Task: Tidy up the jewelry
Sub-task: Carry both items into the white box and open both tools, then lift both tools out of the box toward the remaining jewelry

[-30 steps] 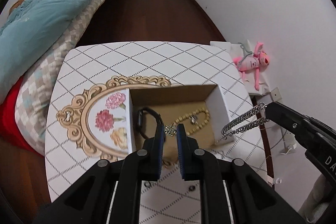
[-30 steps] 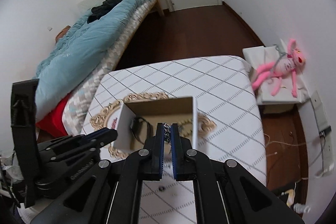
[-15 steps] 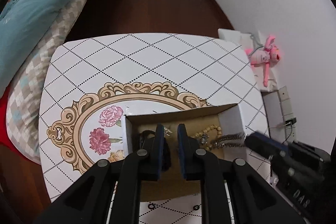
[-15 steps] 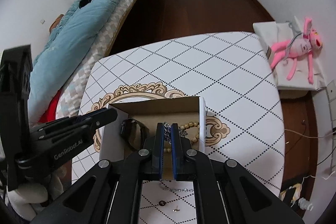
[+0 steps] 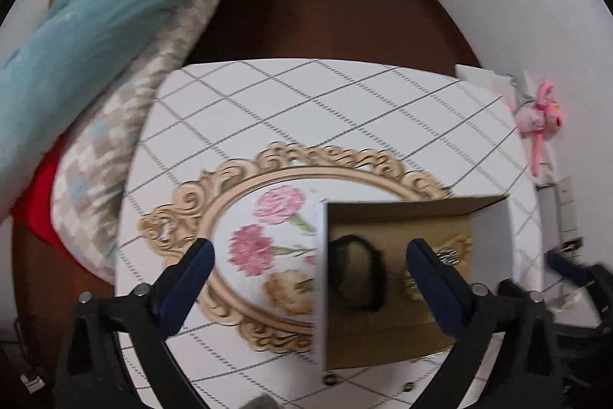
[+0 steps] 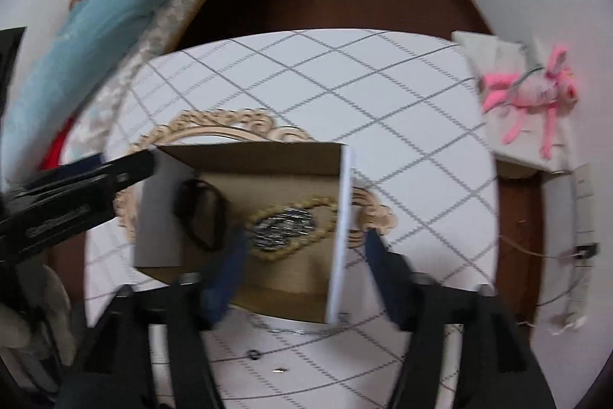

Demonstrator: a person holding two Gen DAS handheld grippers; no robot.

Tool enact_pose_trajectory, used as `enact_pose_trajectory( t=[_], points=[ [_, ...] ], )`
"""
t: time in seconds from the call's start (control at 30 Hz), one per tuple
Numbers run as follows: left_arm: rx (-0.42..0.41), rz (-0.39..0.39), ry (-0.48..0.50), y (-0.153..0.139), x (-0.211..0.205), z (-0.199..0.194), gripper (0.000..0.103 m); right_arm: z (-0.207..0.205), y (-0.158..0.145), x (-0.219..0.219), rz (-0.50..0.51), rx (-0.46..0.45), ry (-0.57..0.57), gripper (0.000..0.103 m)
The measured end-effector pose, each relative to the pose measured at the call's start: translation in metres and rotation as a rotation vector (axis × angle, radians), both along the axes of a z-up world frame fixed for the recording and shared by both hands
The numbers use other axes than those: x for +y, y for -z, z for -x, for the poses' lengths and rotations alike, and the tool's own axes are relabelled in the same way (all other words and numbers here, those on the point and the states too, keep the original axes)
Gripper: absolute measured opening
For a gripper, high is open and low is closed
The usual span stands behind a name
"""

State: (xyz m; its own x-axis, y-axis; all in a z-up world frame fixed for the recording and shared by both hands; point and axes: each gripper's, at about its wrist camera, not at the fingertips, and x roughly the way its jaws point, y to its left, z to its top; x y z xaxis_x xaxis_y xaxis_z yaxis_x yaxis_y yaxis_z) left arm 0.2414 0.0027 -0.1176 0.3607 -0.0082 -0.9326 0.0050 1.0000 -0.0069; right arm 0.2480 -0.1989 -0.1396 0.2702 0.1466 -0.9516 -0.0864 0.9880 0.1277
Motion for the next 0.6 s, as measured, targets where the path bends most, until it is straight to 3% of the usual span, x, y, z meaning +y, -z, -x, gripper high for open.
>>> enact_pose_trajectory(
  t=[0.1,0.2,0.4,0.6],
  points=[
    [-0.015,-0.034,-0.001,0.007,0.003,0.013,0.103,0.007,0.005,0.002,0.12,-0.026,0.008,0.093],
    [-0.028,-0.052,0.0,0.012,0.002,0.024,0.103,0.012,0.01,0.001,0.166,-0.026,0.013,0.094],
    [-0.037,-0.046,-0.005,0.011,-0.001,0.039,0.103,0.021,0.016,-0.001,0.17,-0.027,0.032,0.1],
    [-0.089,-0.04,-0.009,-0.013,0.001,0.055,0.103,0.033,-0.004,-0.001,0.146,-0.07,0.05,0.1]
  ],
)
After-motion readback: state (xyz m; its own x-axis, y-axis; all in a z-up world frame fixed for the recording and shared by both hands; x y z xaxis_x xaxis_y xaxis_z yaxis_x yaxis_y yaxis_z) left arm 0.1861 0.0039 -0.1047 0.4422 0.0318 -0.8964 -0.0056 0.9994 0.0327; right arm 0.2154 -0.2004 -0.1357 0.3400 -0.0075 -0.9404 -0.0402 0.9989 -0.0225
